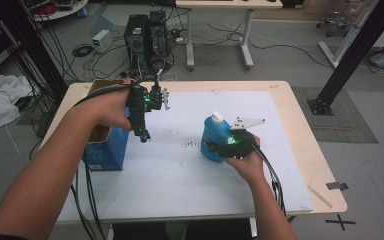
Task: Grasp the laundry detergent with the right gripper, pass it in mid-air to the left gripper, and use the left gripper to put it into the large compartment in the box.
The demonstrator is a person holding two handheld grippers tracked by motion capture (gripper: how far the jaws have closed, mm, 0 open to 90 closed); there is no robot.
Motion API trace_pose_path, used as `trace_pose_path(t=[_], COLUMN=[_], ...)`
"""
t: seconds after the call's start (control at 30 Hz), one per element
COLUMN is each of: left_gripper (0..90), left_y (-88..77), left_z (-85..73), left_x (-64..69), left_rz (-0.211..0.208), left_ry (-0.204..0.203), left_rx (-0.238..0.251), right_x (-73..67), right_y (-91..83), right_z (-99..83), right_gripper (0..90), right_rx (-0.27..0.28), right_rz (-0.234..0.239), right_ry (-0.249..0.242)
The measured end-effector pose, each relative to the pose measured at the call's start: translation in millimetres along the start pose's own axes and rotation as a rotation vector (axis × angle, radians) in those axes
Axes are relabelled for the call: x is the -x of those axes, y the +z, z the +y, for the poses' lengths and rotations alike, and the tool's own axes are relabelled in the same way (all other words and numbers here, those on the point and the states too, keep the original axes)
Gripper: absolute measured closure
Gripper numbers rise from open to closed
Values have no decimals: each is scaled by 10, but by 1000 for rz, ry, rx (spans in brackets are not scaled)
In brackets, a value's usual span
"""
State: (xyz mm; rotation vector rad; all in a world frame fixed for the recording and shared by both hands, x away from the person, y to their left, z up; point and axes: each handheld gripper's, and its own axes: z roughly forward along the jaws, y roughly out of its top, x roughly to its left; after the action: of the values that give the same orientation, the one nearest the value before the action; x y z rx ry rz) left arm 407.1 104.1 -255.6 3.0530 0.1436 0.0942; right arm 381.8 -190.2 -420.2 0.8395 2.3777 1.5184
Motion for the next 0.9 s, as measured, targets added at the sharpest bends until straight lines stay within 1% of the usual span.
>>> trace_pose_path(t=[0.2,0.3,0.33,0.4,0.53,0.67,0.8,0.9], left_gripper=[53,53,53,53,53,53,53,53], left_y=[4,3,3,5,14,16,22,35], left_z=[-8,-15,-17,-18,-13,-4,0,-5], left_x=[2,3,2,-1,-1,2,-5,-5], left_rz=[-1,0,0,0,-2,-3,-2,-4], left_ry=[-5,-7,-6,-5,-6,-7,-3,-8], left_rx=[-1,0,-2,-3,-3,0,-6,0], right_x=[-9,-6,-6,-9,-23,-34,-36,-43], right_y=[-2,-15,-23,-23,-25,-30,-33,-37], right_z=[-1,0,-1,-2,-5,-3,-3,-9], right_gripper=[369,407,410,417,431,440,445,448], right_rx=[4,11,16,20,27,27,27,32], right_rz=[3,-3,-5,-9,-18,-26,-29,-32], right_ry=[-10,-17,-14,-28,-36,-54,-60,-64])
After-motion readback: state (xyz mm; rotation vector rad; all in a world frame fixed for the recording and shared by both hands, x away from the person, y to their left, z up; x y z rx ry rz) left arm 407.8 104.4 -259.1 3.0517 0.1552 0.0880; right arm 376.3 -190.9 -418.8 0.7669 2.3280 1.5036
